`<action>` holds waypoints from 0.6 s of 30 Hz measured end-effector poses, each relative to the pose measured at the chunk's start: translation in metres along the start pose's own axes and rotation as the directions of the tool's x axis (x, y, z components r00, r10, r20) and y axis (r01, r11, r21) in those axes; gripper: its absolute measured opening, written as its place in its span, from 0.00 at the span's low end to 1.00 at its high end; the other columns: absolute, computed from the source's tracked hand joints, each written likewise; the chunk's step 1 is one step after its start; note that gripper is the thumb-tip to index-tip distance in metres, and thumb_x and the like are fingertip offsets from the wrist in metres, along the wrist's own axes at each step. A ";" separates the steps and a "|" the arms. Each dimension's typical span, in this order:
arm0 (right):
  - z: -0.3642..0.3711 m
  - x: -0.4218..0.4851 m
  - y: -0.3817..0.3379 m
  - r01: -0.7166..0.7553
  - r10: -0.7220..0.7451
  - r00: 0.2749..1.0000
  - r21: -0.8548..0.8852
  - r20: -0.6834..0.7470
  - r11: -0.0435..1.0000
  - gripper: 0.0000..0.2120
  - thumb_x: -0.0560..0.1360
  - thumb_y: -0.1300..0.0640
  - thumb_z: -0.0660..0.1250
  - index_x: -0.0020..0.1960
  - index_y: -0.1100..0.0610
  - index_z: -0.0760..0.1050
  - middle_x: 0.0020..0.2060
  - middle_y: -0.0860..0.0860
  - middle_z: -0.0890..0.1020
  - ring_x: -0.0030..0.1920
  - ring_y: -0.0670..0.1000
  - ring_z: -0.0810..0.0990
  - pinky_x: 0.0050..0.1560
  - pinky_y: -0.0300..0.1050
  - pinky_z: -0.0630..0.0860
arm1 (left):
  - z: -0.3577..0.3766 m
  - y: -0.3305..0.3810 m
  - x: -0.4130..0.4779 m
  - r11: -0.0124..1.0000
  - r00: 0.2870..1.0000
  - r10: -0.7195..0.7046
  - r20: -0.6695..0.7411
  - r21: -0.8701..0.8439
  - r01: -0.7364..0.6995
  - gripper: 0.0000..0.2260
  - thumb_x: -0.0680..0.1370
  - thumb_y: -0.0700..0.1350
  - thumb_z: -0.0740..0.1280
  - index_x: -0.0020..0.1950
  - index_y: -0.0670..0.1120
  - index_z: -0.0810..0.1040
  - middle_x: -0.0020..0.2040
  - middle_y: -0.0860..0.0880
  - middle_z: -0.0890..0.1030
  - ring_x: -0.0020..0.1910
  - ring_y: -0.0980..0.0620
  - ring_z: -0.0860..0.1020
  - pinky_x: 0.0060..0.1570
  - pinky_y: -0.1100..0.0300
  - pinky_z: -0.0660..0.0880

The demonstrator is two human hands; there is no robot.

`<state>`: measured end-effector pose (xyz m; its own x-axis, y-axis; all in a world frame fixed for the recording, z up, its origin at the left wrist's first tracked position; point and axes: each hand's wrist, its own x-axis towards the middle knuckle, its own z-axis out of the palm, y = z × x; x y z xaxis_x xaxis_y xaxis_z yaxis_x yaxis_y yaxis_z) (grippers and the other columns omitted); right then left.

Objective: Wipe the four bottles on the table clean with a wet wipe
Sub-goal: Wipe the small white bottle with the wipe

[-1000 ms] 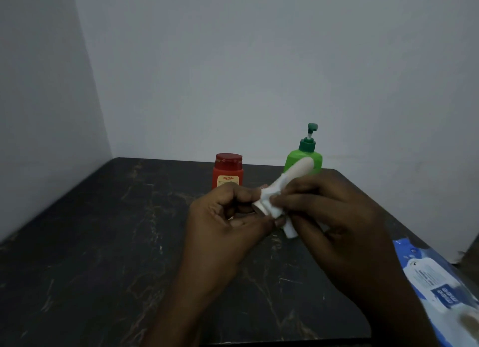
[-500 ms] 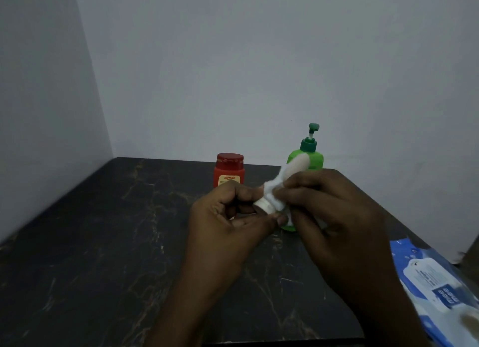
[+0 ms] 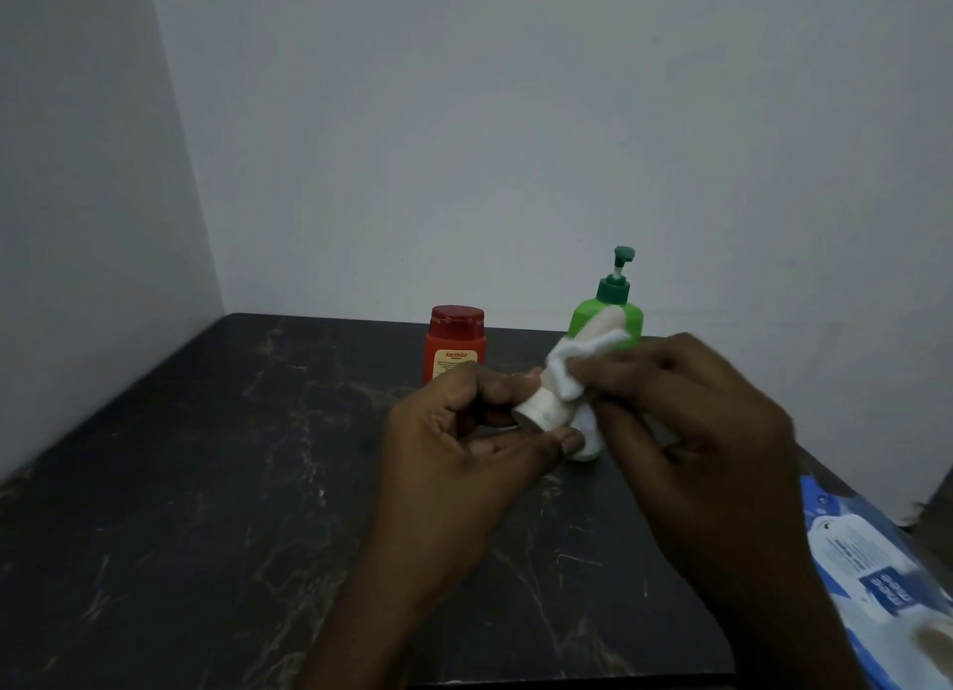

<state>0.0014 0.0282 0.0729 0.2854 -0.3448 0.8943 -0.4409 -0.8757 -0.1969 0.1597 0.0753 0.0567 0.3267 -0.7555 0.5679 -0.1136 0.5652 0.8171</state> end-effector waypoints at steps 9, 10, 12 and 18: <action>-0.001 -0.001 0.015 -0.124 0.097 0.980 -0.150 -0.175 0.981 0.09 0.77 0.64 0.70 0.56 0.61 0.84 0.47 0.56 0.83 0.46 0.48 0.80 0.53 0.23 0.68 | 0.001 -0.002 -0.002 1.000 0.999 -0.026 0.048 0.011 0.026 0.16 0.61 0.30 0.81 0.46 0.36 0.81 0.50 0.45 0.87 0.53 0.53 0.85 0.48 0.61 0.82; -0.001 -0.002 0.017 -0.136 0.110 0.978 -0.149 -0.175 0.979 0.09 0.77 0.65 0.70 0.56 0.61 0.84 0.47 0.56 0.83 0.46 0.49 0.80 0.53 0.23 0.68 | 0.002 -0.003 -0.002 0.999 0.999 -0.029 0.044 0.020 0.028 0.16 0.61 0.30 0.81 0.45 0.36 0.81 0.50 0.46 0.87 0.52 0.54 0.85 0.47 0.61 0.82; -0.002 -0.002 0.015 -0.091 0.078 0.991 -0.115 -0.109 0.989 0.09 0.76 0.65 0.70 0.55 0.60 0.84 0.47 0.55 0.83 0.47 0.49 0.80 0.52 0.26 0.70 | 0.004 -0.003 -0.002 0.999 0.999 -0.028 0.033 0.029 0.027 0.16 0.61 0.30 0.81 0.45 0.37 0.82 0.49 0.47 0.87 0.50 0.54 0.85 0.45 0.62 0.82; -0.011 0.001 0.001 0.125 -0.124 0.955 0.016 0.270 0.992 0.10 0.75 0.58 0.68 0.53 0.54 0.85 0.46 0.48 0.81 0.47 0.43 0.77 0.47 0.29 0.71 | -0.002 -0.003 0.000 1.000 1.000 -0.003 0.018 0.030 0.002 0.11 0.65 0.32 0.79 0.44 0.35 0.82 0.45 0.46 0.87 0.45 0.51 0.86 0.43 0.61 0.82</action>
<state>-0.0081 0.0306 0.0780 0.5575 -0.3116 0.7695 -0.3878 -0.9173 -0.0905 0.1618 0.0742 0.0543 0.3102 -0.7627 0.5675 -0.1411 0.5534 0.8209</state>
